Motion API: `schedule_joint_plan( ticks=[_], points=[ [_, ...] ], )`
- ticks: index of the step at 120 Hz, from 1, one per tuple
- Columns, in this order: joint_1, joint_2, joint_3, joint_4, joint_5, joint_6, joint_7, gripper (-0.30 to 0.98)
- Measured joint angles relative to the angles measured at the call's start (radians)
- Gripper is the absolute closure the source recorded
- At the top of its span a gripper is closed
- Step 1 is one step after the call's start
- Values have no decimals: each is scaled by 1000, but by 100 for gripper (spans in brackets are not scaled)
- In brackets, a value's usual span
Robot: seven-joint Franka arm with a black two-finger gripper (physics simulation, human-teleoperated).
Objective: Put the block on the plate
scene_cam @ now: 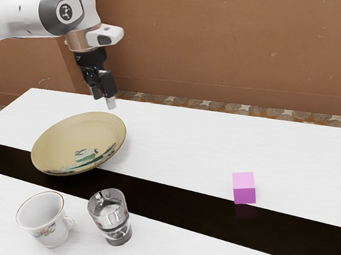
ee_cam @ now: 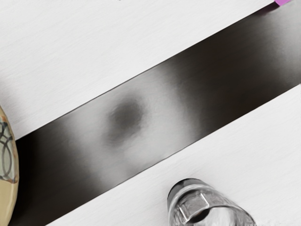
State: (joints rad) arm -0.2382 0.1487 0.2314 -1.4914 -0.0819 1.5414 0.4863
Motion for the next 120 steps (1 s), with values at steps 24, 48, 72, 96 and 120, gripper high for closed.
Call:
schedule_joint_plan(
  ticks=[24, 48, 72, 96, 120],
  points=[
    [-4, -5, -1, 0, -5, -1, 96, 0],
    [-38, 95, -3, 55, -16, 13, 163, 0],
    [-86, 327, -13, 296, -32, 18, 211, 0],
    [-183, 504, -20, 480, -49, 20, 245, 0],
    [-235, 610, -21, 570, -70, 28, 279, 0]
  ],
)
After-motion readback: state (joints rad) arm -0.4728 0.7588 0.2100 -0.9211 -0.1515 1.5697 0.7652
